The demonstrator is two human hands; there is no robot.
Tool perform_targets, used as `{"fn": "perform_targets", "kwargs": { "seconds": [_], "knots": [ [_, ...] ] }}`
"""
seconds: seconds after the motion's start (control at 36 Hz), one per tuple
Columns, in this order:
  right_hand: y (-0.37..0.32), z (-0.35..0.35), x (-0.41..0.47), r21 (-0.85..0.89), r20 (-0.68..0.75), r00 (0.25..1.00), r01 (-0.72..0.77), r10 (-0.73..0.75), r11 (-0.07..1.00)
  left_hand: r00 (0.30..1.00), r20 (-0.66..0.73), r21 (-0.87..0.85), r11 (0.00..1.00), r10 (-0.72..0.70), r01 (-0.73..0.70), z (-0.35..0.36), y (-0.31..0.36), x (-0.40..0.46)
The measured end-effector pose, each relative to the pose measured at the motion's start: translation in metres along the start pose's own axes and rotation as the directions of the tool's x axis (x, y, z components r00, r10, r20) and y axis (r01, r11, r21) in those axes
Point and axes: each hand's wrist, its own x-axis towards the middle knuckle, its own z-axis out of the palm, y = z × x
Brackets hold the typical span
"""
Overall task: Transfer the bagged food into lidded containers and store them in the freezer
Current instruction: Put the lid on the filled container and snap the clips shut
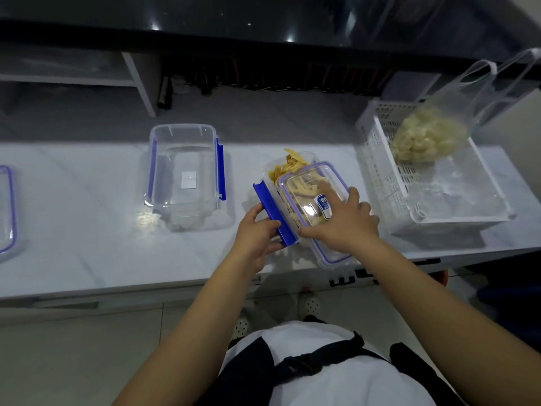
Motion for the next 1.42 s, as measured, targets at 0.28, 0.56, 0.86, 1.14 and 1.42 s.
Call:
{"fn": "perform_targets", "kwargs": {
  "seconds": [0.28, 0.56, 0.86, 1.14, 1.42],
  "knots": [
    [0.028, 0.0, -0.021, -0.036, 0.052, 0.998, 0.026, -0.024, 0.999, 1.0, 0.002, -0.007, 1.0, 0.005, -0.005, 0.0, -0.001, 0.001],
    [0.015, -0.024, -0.002, 0.101, -0.055, 0.998, 0.035, -0.029, 0.994, 1.0, 0.017, 0.004, 1.0, 0.025, -0.025, 0.0, -0.003, 0.002],
    [-0.012, 0.006, 0.025, -0.022, -0.007, 0.998, 0.069, -0.069, 0.997, 0.999, 0.018, 0.005, 0.999, 0.051, -0.051, 0.002, -0.006, -0.001],
    [0.001, 0.005, 0.021, 0.034, 0.002, 0.996, 0.092, -0.092, 0.995, 0.999, 0.015, 0.134, 0.99, 0.046, -0.048, 0.001, 0.005, -0.001],
    [0.038, -0.03, 0.008, 0.403, -0.034, 0.997, 0.076, -0.068, 0.912, 0.985, -0.052, 0.374, 0.918, 0.164, -0.133, 0.01, 0.029, 0.013]
  ]
}}
